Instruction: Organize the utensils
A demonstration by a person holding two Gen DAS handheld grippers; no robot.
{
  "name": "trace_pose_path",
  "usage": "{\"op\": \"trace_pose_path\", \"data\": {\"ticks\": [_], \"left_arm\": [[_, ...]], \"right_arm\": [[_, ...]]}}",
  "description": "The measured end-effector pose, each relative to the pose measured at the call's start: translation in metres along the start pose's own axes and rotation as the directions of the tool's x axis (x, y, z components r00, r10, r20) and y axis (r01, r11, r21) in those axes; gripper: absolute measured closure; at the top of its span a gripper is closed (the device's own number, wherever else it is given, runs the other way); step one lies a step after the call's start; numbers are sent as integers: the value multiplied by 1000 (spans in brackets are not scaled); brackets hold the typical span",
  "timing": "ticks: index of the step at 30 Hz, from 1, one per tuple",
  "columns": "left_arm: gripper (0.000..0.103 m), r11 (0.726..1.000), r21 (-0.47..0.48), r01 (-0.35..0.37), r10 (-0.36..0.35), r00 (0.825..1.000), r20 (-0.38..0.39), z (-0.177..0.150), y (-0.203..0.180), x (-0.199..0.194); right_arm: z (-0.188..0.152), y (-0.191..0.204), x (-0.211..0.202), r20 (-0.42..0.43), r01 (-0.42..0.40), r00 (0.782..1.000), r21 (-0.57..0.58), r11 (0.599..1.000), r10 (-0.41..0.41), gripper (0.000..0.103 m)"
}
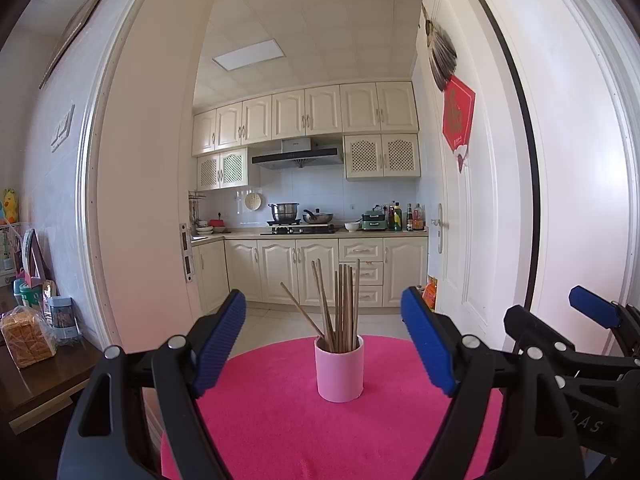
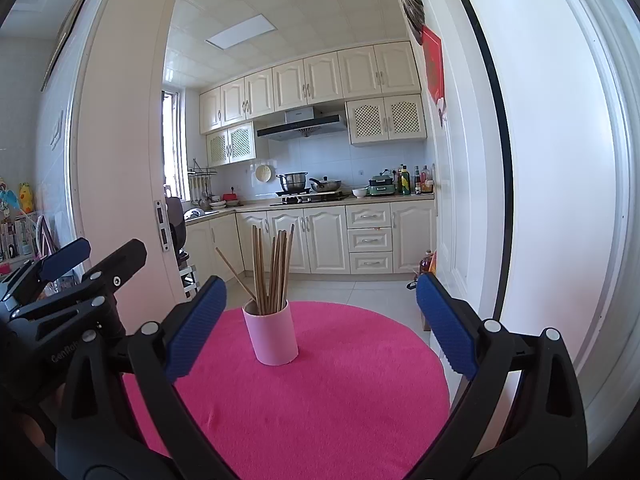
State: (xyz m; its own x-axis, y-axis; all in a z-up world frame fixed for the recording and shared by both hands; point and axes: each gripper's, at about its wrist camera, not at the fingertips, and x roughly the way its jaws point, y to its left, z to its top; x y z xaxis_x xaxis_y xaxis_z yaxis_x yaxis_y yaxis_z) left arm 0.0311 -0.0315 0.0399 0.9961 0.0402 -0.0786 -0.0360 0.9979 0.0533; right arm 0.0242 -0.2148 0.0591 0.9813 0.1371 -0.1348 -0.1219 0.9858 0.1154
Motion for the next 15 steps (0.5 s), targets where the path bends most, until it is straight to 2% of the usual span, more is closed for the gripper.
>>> {"op": "trace_pose_path", "data": {"ticks": [15], "left_arm": [[24, 1000, 1, 1, 0, 1000, -10, -1, 0, 2]], "right_arm": [[-4, -2, 4, -10, -3, 1000, 4, 1000, 3, 9]]}}
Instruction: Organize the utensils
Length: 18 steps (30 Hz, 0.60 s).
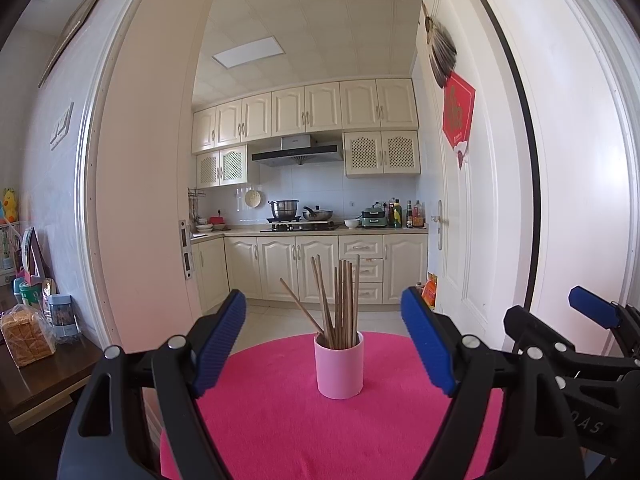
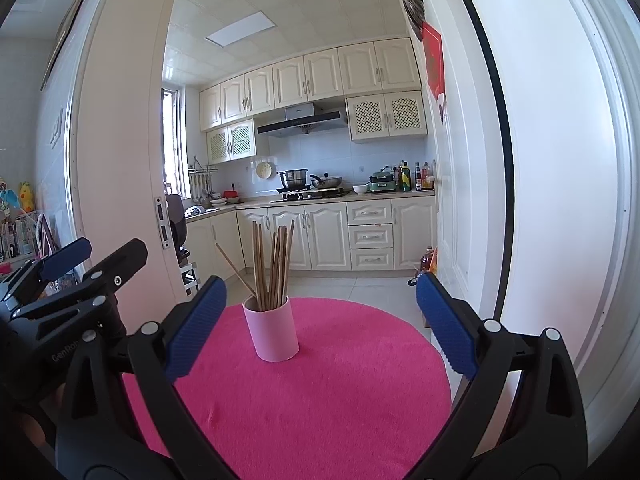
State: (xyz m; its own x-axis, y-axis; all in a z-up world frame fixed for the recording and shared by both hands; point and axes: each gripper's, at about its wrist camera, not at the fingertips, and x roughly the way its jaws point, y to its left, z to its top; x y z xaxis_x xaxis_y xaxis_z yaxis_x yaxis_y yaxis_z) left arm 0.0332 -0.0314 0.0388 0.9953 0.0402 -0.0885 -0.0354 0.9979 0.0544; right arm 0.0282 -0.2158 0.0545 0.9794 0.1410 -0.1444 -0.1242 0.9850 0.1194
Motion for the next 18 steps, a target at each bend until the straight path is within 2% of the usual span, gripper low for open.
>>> {"op": "trace_pose_path", "data": {"ticks": [18], "left_arm": [[24, 1000, 0, -4, 4, 1000, -7, -5, 1, 2]], "right_arm": [[-2, 0, 3, -12, -6, 1000, 4, 1000, 6, 9]]}}
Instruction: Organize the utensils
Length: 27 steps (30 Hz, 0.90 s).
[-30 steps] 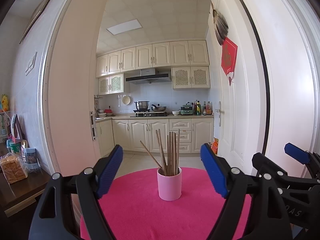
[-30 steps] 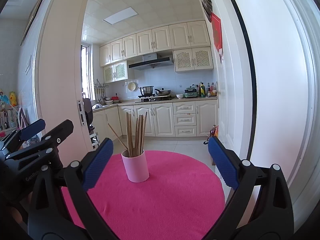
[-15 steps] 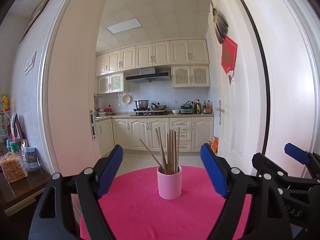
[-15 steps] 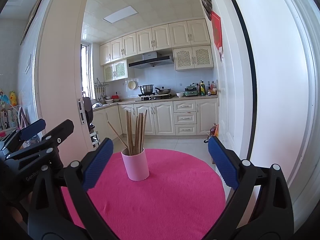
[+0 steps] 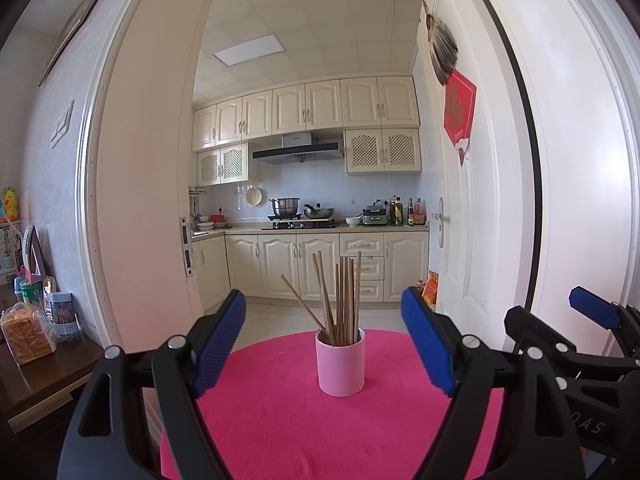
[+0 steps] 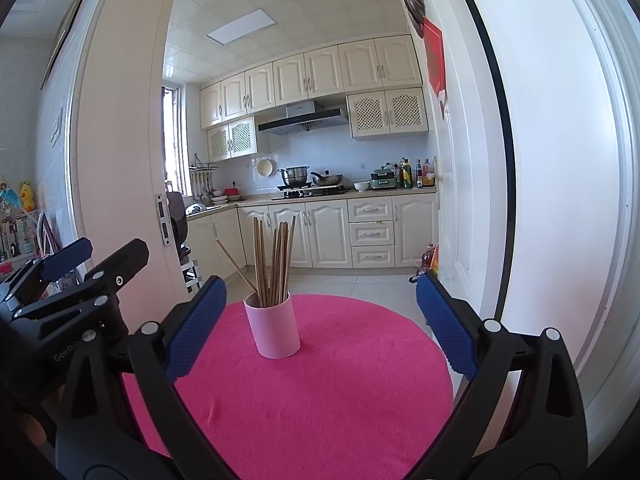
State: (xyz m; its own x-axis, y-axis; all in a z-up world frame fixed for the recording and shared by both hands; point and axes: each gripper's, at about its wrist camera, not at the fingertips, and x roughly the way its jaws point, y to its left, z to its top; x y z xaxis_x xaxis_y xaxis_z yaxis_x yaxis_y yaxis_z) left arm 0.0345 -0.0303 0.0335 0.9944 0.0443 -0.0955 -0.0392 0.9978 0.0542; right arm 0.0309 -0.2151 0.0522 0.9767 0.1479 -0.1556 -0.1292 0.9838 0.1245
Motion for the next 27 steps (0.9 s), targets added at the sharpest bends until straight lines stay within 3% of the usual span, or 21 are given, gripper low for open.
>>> {"op": "trace_pose_path", "data": {"ticks": [27], "left_arm": [[24, 1000, -1, -5, 5, 1000, -6, -1, 4, 3]], "right_arm": [[1, -1, 7, -12, -8, 1000, 1, 1000, 8, 9]]}}
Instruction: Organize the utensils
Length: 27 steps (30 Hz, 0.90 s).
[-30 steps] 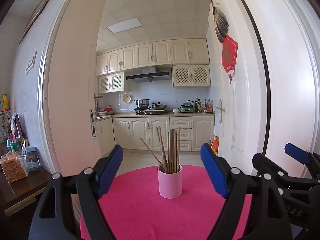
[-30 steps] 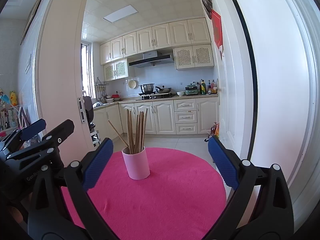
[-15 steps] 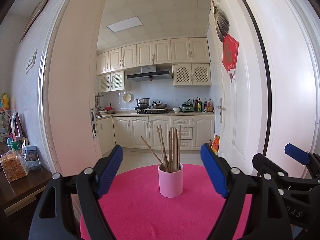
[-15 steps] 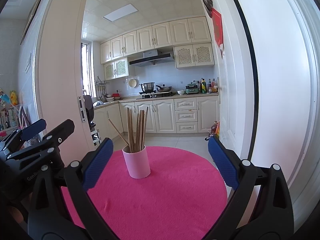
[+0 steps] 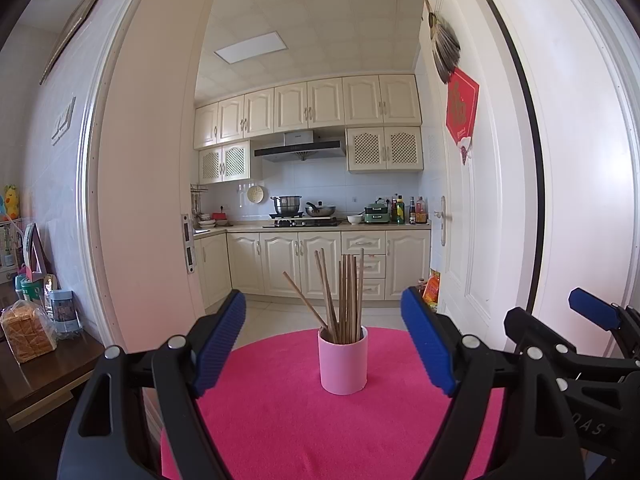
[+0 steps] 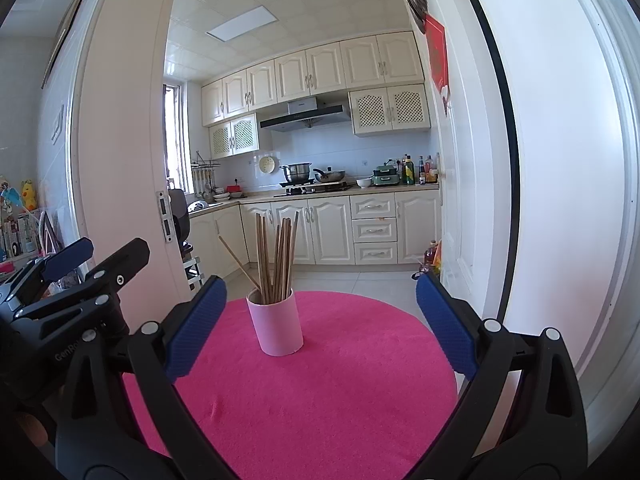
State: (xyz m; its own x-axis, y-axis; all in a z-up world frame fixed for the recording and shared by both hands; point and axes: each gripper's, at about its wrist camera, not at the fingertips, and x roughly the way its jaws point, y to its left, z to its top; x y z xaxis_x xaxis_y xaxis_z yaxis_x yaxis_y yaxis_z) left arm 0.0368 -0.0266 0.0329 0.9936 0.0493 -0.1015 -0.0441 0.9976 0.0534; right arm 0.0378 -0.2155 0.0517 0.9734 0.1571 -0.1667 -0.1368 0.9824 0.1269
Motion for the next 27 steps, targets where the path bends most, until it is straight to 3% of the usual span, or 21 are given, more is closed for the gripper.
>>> {"op": "trace_pose_path", "data": {"ticks": [27], "left_arm": [[24, 999, 19, -26, 26, 999, -24, -4, 3, 19]], "right_arm": [[-5, 1, 22, -37, -18, 999, 4, 1000, 18, 9]]}}
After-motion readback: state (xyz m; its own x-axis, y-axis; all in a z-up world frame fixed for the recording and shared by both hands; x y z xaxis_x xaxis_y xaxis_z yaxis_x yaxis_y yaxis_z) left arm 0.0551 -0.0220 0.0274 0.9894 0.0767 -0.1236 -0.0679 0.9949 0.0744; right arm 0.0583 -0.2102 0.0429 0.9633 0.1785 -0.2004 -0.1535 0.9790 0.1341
